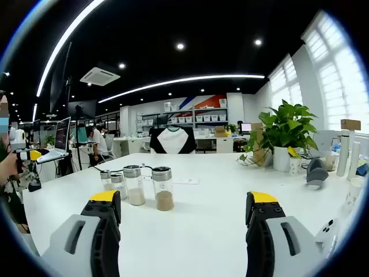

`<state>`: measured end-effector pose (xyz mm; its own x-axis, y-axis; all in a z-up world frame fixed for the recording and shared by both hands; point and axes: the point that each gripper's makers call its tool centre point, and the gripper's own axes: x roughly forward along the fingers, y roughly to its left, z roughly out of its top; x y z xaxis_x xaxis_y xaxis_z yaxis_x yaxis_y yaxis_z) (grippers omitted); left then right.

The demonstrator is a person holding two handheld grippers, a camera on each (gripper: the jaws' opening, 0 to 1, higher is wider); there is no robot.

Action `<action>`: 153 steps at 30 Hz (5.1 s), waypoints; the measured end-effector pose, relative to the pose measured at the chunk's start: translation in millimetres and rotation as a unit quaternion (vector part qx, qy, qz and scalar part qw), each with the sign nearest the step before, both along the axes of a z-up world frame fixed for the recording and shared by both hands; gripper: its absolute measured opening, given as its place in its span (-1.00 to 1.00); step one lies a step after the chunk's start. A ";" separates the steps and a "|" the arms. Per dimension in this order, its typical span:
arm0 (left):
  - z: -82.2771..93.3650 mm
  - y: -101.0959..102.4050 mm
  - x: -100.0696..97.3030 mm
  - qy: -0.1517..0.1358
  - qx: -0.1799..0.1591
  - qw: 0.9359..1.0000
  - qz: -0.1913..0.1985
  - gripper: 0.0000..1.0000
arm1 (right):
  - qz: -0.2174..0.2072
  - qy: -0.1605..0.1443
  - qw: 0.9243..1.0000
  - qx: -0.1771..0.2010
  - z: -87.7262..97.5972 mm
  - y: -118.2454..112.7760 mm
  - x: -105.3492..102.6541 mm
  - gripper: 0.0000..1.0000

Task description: Rotate the seasoning bottle until the label or dispensing opening points toward the visible target arrow and the bottle remains upright within the marked orientation range

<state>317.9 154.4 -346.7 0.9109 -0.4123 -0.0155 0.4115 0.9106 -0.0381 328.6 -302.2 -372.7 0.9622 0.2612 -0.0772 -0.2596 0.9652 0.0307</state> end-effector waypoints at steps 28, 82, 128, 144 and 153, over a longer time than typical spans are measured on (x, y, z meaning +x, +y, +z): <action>12.8 23.4 -1.9 -0.031 -0.012 0.999 0.029 0.86 | 0.006 -0.015 1.000 0.025 11.9 2.9 9.5 0.88; 29.9 -10.4 19.2 -0.056 -0.015 0.998 -0.011 0.94 | 0.002 -0.007 1.000 0.014 7.6 3.4 14.7 0.64; -15.5 11.9 -12.9 0.000 0.033 0.999 -0.002 0.99 | 0.105 0.017 0.994 -0.017 8.0 51.4 55.4 0.09; -14.5 12.9 -17.8 -0.005 0.025 1.000 -0.010 0.95 | 0.088 0.005 0.994 -0.066 12.7 45.0 85.3 0.08; -16.1 8.2 -16.9 -0.002 0.029 0.999 -0.020 0.94 | 0.099 0.012 0.995 -0.029 6.3 59.8 102.0 0.13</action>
